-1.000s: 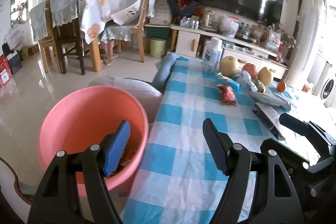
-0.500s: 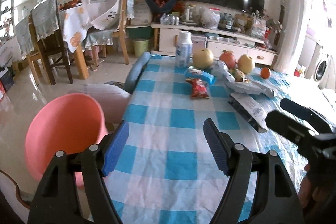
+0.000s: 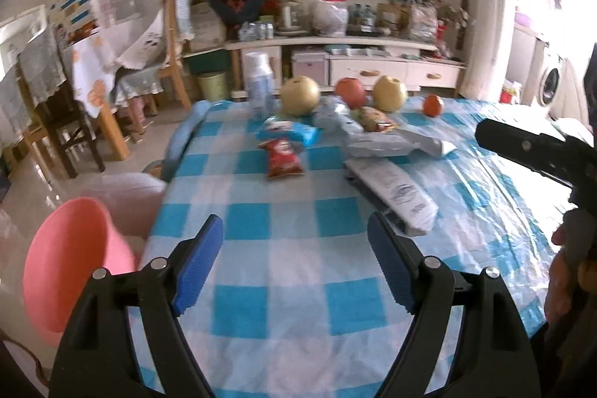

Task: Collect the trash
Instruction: 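Move both open tools back toward the remaining items on the table, then grasp the white flat carton with left tool while right tool grasps the white milk carton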

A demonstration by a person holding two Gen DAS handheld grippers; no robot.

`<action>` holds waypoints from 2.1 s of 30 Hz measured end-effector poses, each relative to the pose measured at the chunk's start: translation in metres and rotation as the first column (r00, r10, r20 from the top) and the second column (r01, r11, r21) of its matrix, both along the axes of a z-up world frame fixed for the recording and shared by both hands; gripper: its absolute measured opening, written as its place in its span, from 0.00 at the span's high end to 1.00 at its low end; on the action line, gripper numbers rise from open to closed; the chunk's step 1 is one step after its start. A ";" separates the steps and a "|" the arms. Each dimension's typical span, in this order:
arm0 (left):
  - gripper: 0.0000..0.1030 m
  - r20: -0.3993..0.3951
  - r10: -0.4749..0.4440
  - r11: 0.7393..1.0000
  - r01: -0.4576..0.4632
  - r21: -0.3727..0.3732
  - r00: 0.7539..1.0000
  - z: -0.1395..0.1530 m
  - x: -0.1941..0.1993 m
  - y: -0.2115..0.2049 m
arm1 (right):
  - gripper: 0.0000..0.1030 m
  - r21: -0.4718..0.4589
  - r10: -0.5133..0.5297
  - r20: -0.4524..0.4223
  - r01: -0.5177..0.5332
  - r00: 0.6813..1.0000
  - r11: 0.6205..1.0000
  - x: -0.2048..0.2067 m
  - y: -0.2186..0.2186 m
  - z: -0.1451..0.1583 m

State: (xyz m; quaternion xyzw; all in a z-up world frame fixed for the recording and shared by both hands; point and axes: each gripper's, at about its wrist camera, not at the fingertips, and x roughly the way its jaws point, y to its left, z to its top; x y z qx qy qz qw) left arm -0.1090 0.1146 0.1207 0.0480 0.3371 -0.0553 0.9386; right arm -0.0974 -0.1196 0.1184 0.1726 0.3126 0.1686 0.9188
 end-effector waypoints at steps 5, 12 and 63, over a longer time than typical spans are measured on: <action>0.20 -0.032 -0.103 0.994 0.104 0.036 0.994 0.000 0.021 -0.042 | 0.10 0.117 -0.077 -0.106 0.089 0.991 0.989 0.021 -0.060 -0.020; 0.20 -0.147 -0.223 0.970 0.234 0.063 0.964 -0.010 0.070 -0.094 | 0.10 0.408 -0.019 -0.246 0.121 0.969 0.905 0.052 -0.118 -0.064; 0.24 -0.460 -0.191 0.978 0.206 -0.017 0.867 -0.092 0.226 -0.110 | 0.34 -0.150 0.216 -0.240 -0.256 0.946 0.955 0.047 0.047 -0.094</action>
